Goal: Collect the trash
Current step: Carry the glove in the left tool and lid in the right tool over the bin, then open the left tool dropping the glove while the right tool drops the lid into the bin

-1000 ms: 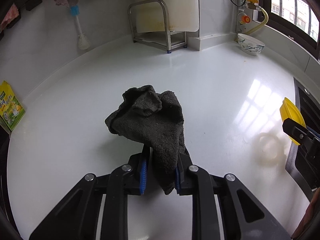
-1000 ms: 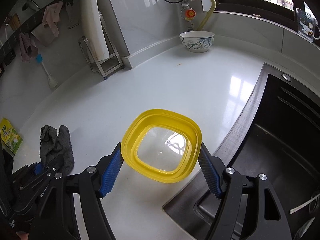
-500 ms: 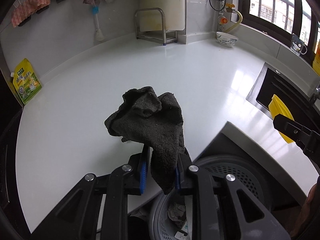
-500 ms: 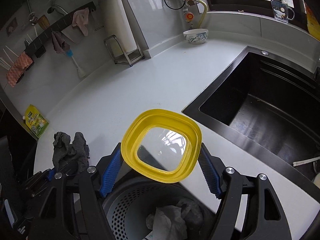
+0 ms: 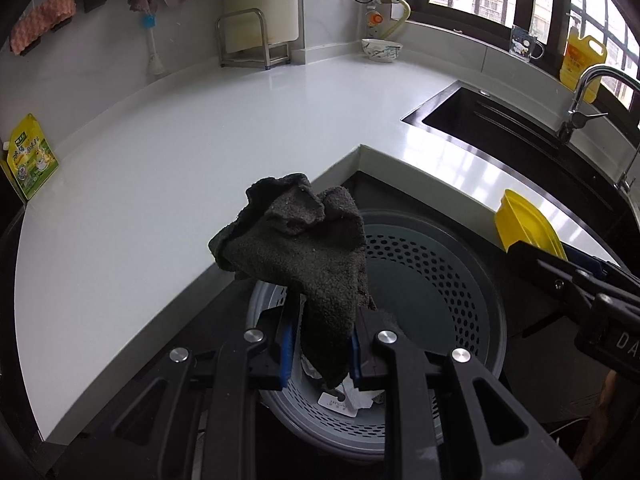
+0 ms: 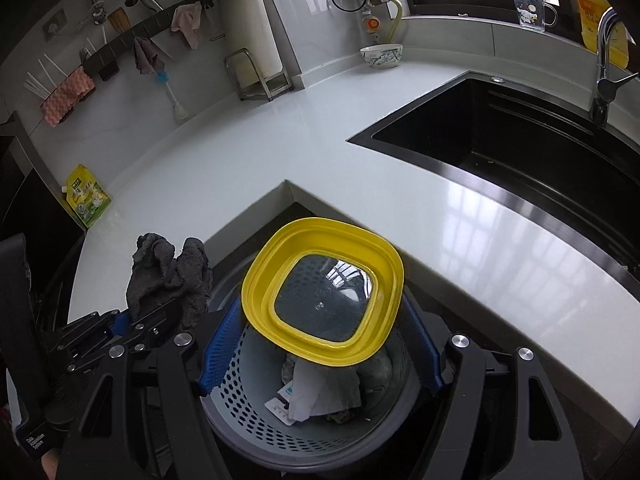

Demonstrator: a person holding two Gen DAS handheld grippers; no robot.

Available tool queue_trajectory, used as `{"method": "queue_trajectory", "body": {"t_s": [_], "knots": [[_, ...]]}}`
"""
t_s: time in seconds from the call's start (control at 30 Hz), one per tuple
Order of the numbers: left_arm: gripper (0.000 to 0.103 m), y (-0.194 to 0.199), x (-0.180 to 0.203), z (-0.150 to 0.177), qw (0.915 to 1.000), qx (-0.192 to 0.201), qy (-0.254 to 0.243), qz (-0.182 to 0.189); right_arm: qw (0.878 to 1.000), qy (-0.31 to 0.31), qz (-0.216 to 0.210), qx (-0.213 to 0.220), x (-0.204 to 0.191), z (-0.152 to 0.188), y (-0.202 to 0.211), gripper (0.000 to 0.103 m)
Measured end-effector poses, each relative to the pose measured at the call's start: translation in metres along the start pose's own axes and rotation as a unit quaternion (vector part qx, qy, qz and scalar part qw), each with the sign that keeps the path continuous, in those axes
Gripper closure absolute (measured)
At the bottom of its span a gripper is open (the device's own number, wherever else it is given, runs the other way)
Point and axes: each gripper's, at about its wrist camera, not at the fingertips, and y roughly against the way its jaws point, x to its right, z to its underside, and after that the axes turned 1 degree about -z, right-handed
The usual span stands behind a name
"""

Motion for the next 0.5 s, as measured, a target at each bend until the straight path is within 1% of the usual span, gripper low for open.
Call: {"method": "queue_trajectory", "body": {"t_s": [0.1, 0.23, 0.37, 0.5], "knots": [[0.082, -0.006, 0.005, 0.01, 0.9999, -0.012, -0.006, 0.01, 1.0, -0.003, 0.001, -0.013, 0.004, 0.014, -0.002, 0.032], [0.082, -0.015, 0.011, 0.023, 0.9993, -0.03, -0.009, 0.022, 1.0, -0.002, 0.003, -0.023, 0.008, 0.024, -0.009, 0.032], [0.08, -0.024, 0.015, 0.029, 0.9987, -0.044, -0.014, 0.022, 0.999, 0.005, 0.006, -0.034, 0.008, 0.03, -0.019, 0.032], [0.079, -0.031, 0.01, 0.03, 0.9982, -0.056, -0.005, 0.023, 0.999, 0.01, 0.011, -0.047, 0.006, 0.034, -0.03, 0.032]]}}
